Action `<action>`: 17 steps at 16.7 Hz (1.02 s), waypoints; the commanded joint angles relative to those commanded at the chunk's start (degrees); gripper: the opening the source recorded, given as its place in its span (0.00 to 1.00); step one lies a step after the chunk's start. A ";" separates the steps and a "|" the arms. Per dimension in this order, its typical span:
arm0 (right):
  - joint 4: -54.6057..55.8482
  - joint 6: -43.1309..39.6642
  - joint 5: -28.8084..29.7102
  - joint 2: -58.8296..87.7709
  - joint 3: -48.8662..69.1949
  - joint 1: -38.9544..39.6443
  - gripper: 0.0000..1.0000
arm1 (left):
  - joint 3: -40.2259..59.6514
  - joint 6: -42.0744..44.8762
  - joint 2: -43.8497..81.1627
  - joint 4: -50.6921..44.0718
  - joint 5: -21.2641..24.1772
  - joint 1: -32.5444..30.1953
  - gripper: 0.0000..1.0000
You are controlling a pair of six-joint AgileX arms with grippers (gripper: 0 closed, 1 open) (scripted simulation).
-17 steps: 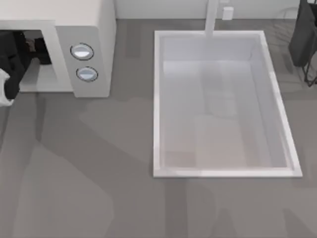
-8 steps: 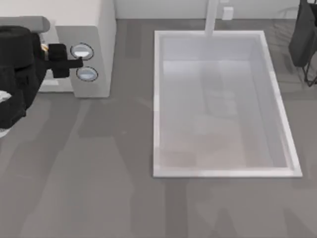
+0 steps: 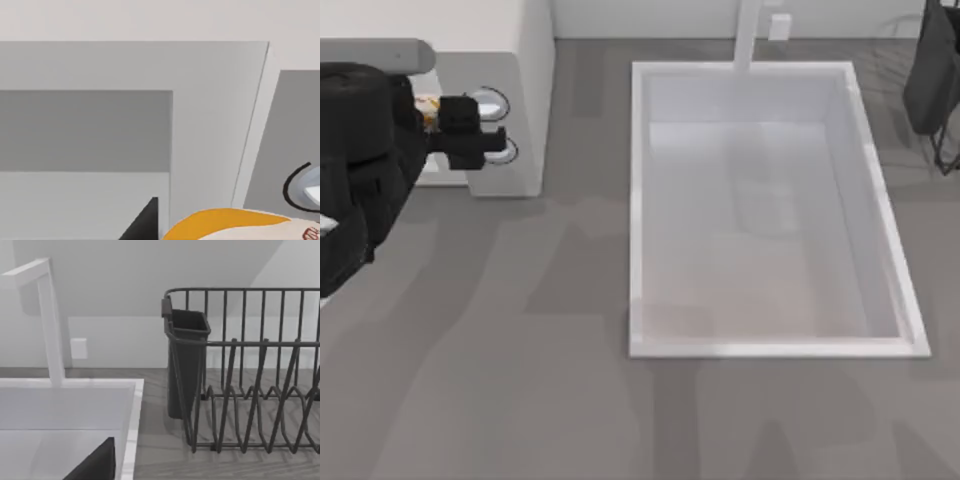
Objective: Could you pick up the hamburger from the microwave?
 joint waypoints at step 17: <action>0.00 0.00 0.00 0.00 0.00 0.00 1.00 | -9.98 0.08 31.94 42.06 0.47 -0.01 0.00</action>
